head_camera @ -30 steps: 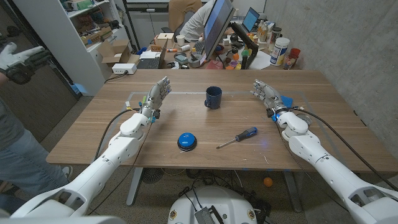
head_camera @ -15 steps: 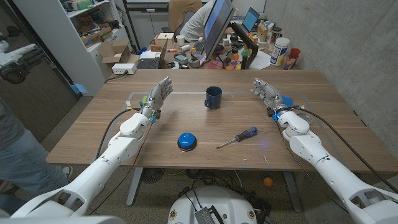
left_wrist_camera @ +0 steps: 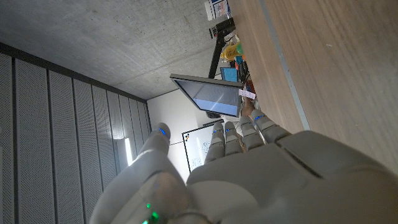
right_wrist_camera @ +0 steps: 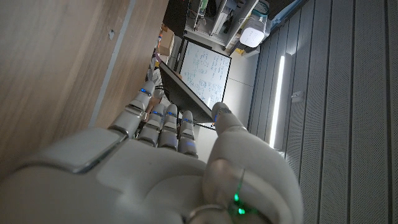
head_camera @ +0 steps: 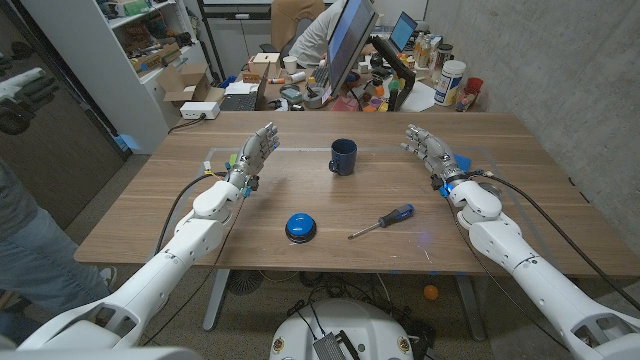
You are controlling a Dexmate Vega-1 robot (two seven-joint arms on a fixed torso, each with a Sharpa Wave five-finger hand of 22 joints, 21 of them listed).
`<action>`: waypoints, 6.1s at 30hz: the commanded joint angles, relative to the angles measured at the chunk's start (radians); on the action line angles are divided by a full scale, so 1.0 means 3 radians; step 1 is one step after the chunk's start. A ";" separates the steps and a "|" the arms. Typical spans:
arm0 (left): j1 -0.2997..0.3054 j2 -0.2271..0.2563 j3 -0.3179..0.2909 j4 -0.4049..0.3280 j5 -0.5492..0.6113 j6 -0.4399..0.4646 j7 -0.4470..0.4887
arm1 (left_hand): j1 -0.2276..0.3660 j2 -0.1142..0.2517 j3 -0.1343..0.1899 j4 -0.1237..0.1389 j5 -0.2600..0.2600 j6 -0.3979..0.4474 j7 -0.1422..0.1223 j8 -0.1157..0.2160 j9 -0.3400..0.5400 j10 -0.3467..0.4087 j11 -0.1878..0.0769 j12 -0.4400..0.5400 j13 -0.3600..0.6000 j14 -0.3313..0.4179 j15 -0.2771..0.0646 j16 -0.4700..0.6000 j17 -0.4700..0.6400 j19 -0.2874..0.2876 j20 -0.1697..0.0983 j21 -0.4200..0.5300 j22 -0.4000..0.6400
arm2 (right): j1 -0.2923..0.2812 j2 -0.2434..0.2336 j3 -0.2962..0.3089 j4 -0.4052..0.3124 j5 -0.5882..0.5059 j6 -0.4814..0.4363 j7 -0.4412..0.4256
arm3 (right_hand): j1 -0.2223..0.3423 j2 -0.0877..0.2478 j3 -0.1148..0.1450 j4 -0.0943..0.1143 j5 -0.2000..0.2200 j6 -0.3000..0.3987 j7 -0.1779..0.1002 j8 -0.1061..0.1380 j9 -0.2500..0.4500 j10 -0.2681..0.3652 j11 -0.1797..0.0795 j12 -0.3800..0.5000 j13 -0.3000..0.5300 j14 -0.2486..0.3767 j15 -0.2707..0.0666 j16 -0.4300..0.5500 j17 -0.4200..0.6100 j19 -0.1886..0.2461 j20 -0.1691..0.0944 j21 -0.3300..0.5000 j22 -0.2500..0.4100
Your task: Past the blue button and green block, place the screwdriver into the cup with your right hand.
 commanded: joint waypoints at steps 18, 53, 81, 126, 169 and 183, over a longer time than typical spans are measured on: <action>0.0093 0.0114 -0.0074 -0.0101 -0.0064 0.0057 -0.0086 | 0.0015 0.0037 0.0002 -0.0015 0.0023 -0.0008 -0.0016 0.0007 0.0007 -0.0005 0.0000 0.0007 0.0013 -0.0011 0.0015 0.0009 0.0012 -0.0015 0.0075 -0.0032 0.0019 | -0.0479 -0.0323 0.0035 -0.0651 -0.0327 0.0133 -0.0168 | 0.0139 -0.0035 0.0012 -0.0070 0.0027 0.0058 -0.0072 0.0013 0.0015 0.0045 -0.0016 0.0014 0.0018 0.0048 -0.0017 0.0003 -0.0033 0.0033 0.0011 0.0005 0.0004; 0.0220 0.0280 -0.0117 -0.0343 -0.0107 0.0190 -0.0122 | 0.0005 0.0056 -0.0003 -0.0018 0.0022 0.0036 -0.0009 0.0019 0.0007 0.0019 0.0010 0.0015 0.0013 0.0017 0.0021 0.0018 0.0014 -0.0014 0.0102 -0.0042 0.0022 | -0.0818 -0.0878 0.0139 -0.1064 -0.0861 0.0301 -0.0147 | 0.0319 -0.0114 0.0052 -0.0097 0.0024 0.0269 -0.0251 0.0060 0.0025 0.0196 -0.0119 0.0044 0.0022 0.0172 -0.0098 0.0008 -0.0105 0.0064 0.0032 -0.0003 0.0005; 0.0209 0.0368 -0.0105 -0.0415 -0.0073 0.0254 -0.0150 | 0.0001 0.0069 -0.0005 -0.0022 0.0023 0.0058 -0.0001 0.0022 0.0007 0.0033 0.0002 0.0019 0.0013 0.0024 0.0024 0.0018 0.0014 -0.0006 0.0126 -0.0046 0.0023 | -0.1005 -0.1293 0.0279 -0.1411 -0.1511 0.0453 -0.0164 | 0.0447 -0.0232 0.0104 -0.0117 0.0021 0.0383 -0.0378 0.0071 0.0029 0.0193 -0.0170 0.0017 0.0024 0.0190 -0.0158 -0.0025 -0.0143 0.0062 0.0040 -0.0018 0.0003; 0.0172 0.0491 -0.0039 -0.0493 0.0050 0.0406 -0.0126 | -0.0016 0.0090 -0.0011 -0.0022 0.0021 0.0105 -0.0018 0.0025 0.0010 0.0072 -0.0003 0.0029 0.0017 0.0084 0.0081 0.0033 0.0020 -0.0022 0.0365 -0.0058 0.0031 | -0.1119 -0.1830 0.0345 -0.2014 -0.3135 -0.0117 -0.0340 | 0.0544 -0.0382 0.0200 -0.0040 0.0050 0.0458 -0.0445 0.0028 0.0047 0.0129 -0.0235 -0.0015 0.0039 -0.0063 -0.0167 -0.0077 -0.0132 -0.0671 0.0130 -0.0126 0.0005; 0.0187 0.0463 -0.0063 -0.0463 0.0026 0.0420 -0.0069 | -0.0049 0.0092 -0.0025 -0.0012 0.0021 0.0114 -0.0042 0.0019 0.0011 0.0074 -0.0042 0.0028 0.0022 0.0106 0.0134 0.0035 0.0028 -0.0128 0.0475 -0.0084 0.0037 | -0.0731 -0.2065 -0.0080 -0.1873 -0.4047 -0.0183 -0.0146 | 0.0533 -0.0580 0.0244 -0.0060 0.0108 0.0296 -0.0594 -0.0057 0.0056 -0.0067 -0.0310 -0.0059 0.0059 -0.0328 0.0171 -0.0076 -0.0148 -0.1009 0.0500 -0.0040 0.0002; 0.0163 0.0451 -0.0041 -0.0459 0.0035 0.0463 -0.0052 | -0.0063 0.0091 -0.0031 -0.0008 0.0021 0.0115 -0.0048 0.0018 0.0011 0.0069 -0.0057 0.0025 0.0023 0.0100 0.0139 0.0031 0.0031 -0.0143 0.0484 -0.0084 0.0038 | -0.0630 -0.2190 -0.0124 -0.1797 -0.4227 -0.0106 0.0000 | 0.0540 -0.0649 0.0242 -0.0064 0.0133 0.0214 -0.0617 -0.0071 0.0058 -0.0129 -0.0323 -0.0062 0.0063 -0.0343 0.0177 -0.0070 -0.0148 -0.0973 0.0513 -0.0028 0.0002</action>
